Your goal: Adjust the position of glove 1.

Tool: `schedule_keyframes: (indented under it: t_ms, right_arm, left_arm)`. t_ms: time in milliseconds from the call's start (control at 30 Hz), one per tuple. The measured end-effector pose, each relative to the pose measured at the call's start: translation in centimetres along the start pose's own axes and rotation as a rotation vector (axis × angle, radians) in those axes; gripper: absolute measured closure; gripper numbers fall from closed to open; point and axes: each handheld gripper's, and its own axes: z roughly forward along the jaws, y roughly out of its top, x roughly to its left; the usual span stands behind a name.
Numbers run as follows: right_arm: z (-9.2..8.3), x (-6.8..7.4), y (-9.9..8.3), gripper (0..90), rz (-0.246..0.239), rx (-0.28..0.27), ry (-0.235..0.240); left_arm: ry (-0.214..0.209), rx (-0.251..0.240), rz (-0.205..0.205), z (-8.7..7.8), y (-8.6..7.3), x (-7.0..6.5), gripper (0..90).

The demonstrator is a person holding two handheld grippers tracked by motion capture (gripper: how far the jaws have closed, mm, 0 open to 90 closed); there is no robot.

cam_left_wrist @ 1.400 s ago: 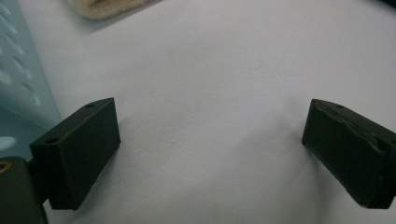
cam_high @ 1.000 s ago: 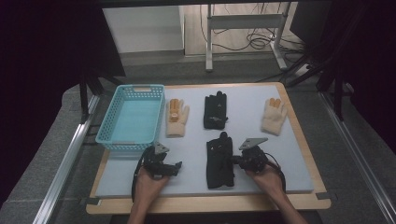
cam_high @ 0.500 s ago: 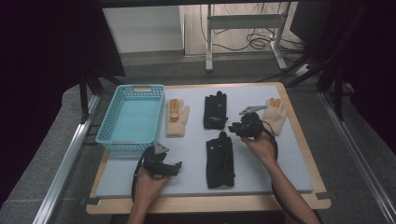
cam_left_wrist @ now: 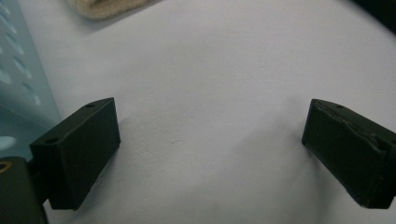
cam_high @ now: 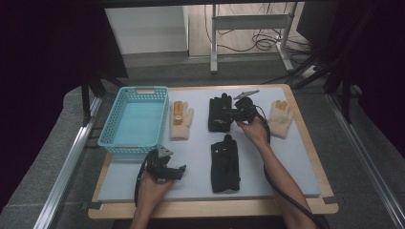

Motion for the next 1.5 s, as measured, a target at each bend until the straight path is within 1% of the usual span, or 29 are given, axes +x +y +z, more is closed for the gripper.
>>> schedule_keyframes:
  t_ms: [33,133,167,200,233,267,300,367,400,500,533,567,600,700,733,833,900,933,967,1033,1133,1167,1267,1300,1333,1367,1400,1467,1500]
  right_arm:
    - [0.0,0.0,0.0,70.9,0.000,0.000,0.000]
    - [1.2,-0.1,0.7,69.5,-0.005,0.000,-0.003]
    - [1.2,-0.1,0.7,69.5,-0.005,0.000,-0.003]
    - [1.5,0.0,0.9,67.5,-0.002,0.001,-0.005]
    - [2.2,-0.1,1.1,63.1,-0.003,0.006,-0.006]
    - [2.2,-0.1,1.1,63.1,-0.003,0.006,-0.006]
    - [2.8,-0.1,1.3,60.0,0.000,0.007,-0.012]
    - [3.5,-0.2,1.4,54.3,0.010,0.014,0.001]
    - [3.8,-0.2,1.4,52.0,0.013,0.021,-0.002]
    - [4.5,-0.2,1.4,48.4,0.008,0.036,-0.015]
    - [4.8,-0.2,1.4,47.8,0.010,0.042,-0.017]
    - [5.3,-0.1,1.3,48.5,0.008,0.063,-0.029]
    - [5.7,0.0,1.2,49.7,0.010,0.073,-0.026]
    - [5.8,-0.1,0.8,59.1,0.038,0.051,-0.028]
    - [5.8,-0.2,0.8,64.1,0.052,0.047,-0.032]
    - [5.7,-0.3,0.7,77.8,0.067,0.049,-0.027]
    - [5.6,0.0,0.8,83.1,0.050,0.051,-0.033]
    - [5.6,0.0,0.8,83.1,0.050,0.051,-0.033]
    - [5.6,0.4,1.0,85.6,0.014,0.057,-0.060]
    - [5.5,0.6,1.1,86.2,0.004,0.063,-0.069]
    - [5.1,0.4,1.4,87.3,0.022,0.064,-0.061]
    - [4.3,0.3,1.7,87.4,0.042,0.041,-0.046]
    - [3.1,0.3,2.1,87.4,0.056,0.019,-0.016]
    - [3.1,0.3,2.1,87.4,0.056,0.019,-0.016]
    - [2.2,0.5,2.4,87.4,0.048,0.001,-0.003]
    - [2.2,0.5,2.4,87.4,0.048,0.001,-0.003]
    - [1.2,1.0,2.8,87.4,0.044,-0.018,0.013]
    - [0.8,1.2,3.0,87.4,0.040,-0.018,0.014]
    - [-0.2,1.7,3.3,87.4,0.034,-0.031,0.019]
  left_arm:
    - [-0.001,-0.002,-0.002,0.0,0.0,0.0,4.7]
    - [-0.001,-0.002,-0.002,0.0,0.0,0.0,4.7]
    - [-0.001,-0.002,-0.002,0.0,0.0,0.0,4.6]
    - [0.000,0.000,0.000,0.0,0.0,0.0,4.6]
    - [0.000,0.000,0.000,0.0,0.0,0.0,4.6]
    - [0.000,0.000,0.000,0.0,0.0,0.0,4.6]
    - [0.000,0.000,0.000,0.0,0.0,0.0,4.6]
    - [-0.001,-0.002,-0.002,0.0,0.0,0.0,4.6]
    - [-0.001,-0.002,-0.002,0.0,0.0,0.0,4.7]
    - [-0.001,-0.002,-0.002,0.0,0.0,0.0,4.7]
    - [-0.001,-0.002,-0.001,0.0,0.0,0.0,4.6]
    - [-0.001,-0.001,-0.001,0.0,0.0,0.0,4.7]
    - [-0.001,0.002,0.004,0.0,0.0,0.0,4.6]
    - [0.000,-0.002,0.000,0.0,0.0,0.0,4.7]
    - [0.000,-0.002,0.000,0.0,0.0,0.0,4.6]
    - [0.000,-0.002,0.001,0.0,0.0,0.0,4.7]
    - [0.000,-0.002,0.001,0.0,0.0,0.0,4.6]
    - [0.000,-0.002,0.000,0.0,0.0,0.0,4.6]
    - [0.000,-0.002,0.001,0.0,0.0,0.0,4.7]
    - [0.000,-0.001,0.000,0.0,0.0,0.0,4.7]
    - [0.000,-0.001,0.001,0.0,0.0,0.0,4.6]
    - [0.000,-0.001,0.001,0.0,0.0,0.0,4.6]
    - [0.000,-0.001,0.000,0.0,0.0,0.0,4.6]
    - [0.000,0.001,0.002,0.0,0.0,0.0,4.6]
    - [0.000,0.000,0.000,0.0,0.0,0.0,4.6]
    - [0.000,0.000,0.000,0.0,0.0,0.0,4.6]
    - [0.000,-0.001,0.001,0.0,0.0,0.0,4.6]
    - [0.000,0.001,0.001,0.0,0.0,0.0,4.7]
    - [0.002,0.001,0.002,0.0,0.0,0.0,4.7]
